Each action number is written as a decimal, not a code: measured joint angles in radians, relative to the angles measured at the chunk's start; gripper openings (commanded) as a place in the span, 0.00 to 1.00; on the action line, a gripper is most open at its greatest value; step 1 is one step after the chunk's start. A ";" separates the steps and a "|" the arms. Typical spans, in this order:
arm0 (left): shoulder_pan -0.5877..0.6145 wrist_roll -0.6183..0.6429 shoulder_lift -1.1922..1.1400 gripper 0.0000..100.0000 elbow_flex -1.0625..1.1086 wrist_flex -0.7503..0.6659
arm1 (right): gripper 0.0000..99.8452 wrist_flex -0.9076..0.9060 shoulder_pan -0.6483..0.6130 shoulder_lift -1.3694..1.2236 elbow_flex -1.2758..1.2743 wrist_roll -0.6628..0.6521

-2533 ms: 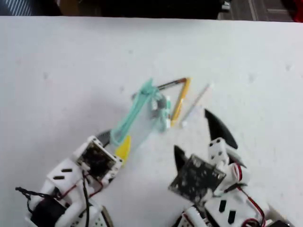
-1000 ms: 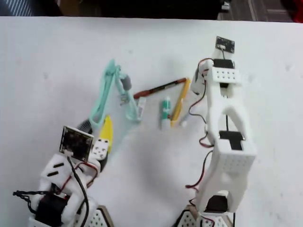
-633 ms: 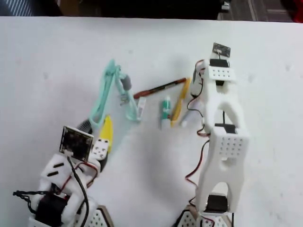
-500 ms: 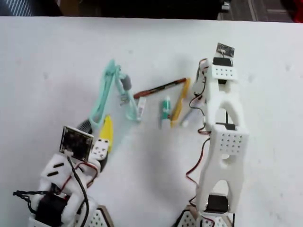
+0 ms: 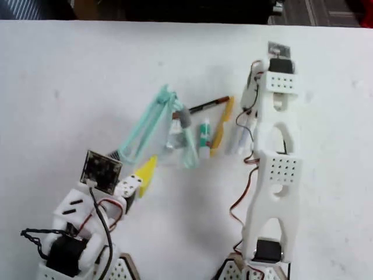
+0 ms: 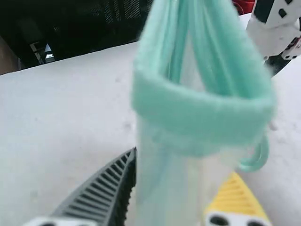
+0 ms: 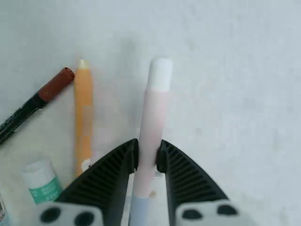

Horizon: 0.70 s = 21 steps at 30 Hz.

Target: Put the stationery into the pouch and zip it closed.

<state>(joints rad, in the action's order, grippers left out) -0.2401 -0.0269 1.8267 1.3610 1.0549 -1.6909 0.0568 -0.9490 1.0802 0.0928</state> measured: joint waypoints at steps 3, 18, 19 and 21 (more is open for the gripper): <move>0.000 0.000 0.000 0.23 0.000 0.000 | 0.02 -0.006 0.035 0.084 0.003 -0.020; 0.000 0.000 0.000 0.23 0.000 0.000 | 0.02 -0.008 -0.147 1.017 -0.161 -0.091; 0.000 0.000 0.000 0.23 0.000 0.000 | 0.02 -0.008 -0.175 1.069 -0.161 -0.092; 0.000 0.000 0.000 0.23 0.000 0.000 | 0.02 -0.008 -0.232 1.162 -0.161 -0.092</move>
<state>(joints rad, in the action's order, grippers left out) -0.2401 -0.0269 1.8267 1.3610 1.0549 -1.6985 -0.1749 0.2125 0.9191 0.0008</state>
